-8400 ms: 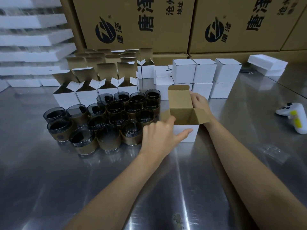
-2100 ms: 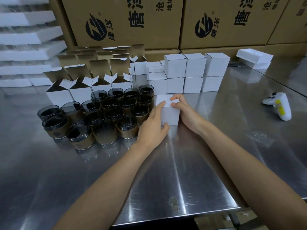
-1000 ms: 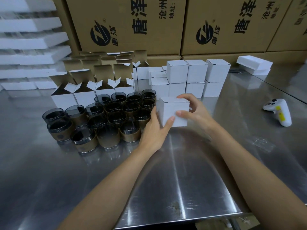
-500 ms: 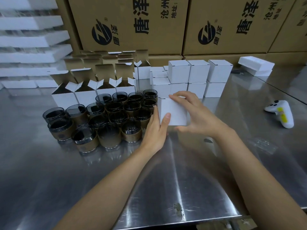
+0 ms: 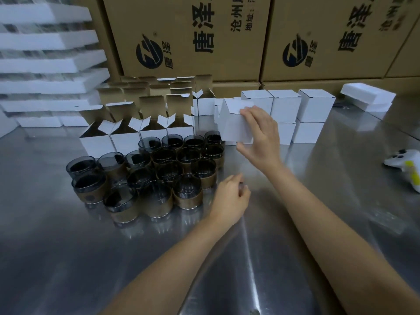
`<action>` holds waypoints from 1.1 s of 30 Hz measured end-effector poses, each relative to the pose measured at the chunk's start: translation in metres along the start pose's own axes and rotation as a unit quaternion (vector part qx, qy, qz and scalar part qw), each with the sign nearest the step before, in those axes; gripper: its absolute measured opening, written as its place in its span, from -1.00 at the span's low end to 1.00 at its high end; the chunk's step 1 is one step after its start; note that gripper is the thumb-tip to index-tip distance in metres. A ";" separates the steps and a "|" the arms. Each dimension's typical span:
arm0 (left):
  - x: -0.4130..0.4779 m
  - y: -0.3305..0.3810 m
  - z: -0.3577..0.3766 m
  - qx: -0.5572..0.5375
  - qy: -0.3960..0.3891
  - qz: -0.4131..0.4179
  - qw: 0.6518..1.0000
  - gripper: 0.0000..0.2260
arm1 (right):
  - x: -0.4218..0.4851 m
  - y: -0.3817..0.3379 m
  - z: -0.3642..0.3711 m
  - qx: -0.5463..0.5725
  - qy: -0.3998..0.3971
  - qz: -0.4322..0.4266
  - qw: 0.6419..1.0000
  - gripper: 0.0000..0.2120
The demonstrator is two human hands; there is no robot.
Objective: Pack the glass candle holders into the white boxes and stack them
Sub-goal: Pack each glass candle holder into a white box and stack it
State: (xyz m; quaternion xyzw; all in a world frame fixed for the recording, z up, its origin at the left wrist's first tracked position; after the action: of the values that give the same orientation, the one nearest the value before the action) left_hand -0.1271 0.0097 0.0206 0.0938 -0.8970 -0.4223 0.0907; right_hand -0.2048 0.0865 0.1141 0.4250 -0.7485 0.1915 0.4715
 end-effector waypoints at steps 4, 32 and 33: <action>0.004 -0.001 0.001 -0.017 0.014 0.014 1.000 -0.79 | 0.016 0.007 0.032 -0.093 0.004 -0.037 0.995 -0.27; 0.008 -0.001 -0.001 -0.043 0.011 0.024 0.999 -0.68 | 0.017 -0.003 0.105 -0.216 -0.178 -0.109 0.954 -0.34; 0.008 -0.001 -0.001 -0.042 0.011 0.025 0.999 -0.68 | 0.016 -0.001 0.106 -0.218 -0.194 -0.096 0.952 -0.34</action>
State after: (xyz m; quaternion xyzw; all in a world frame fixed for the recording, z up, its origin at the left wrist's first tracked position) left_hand -0.1345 0.0067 0.0208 0.0724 -0.8795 -0.4562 0.1145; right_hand -0.2643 0.0055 0.0770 0.4108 -0.8046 -0.1086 0.4148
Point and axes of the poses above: each hand's wrist, its own x-axis towards the middle knuckle, its own z-axis out of the palm, y = z × x, the point moved 9 cm from there along x, towards the middle knuckle, and after that the axes turned 15 degrees about -z, right-handed, at the moved point
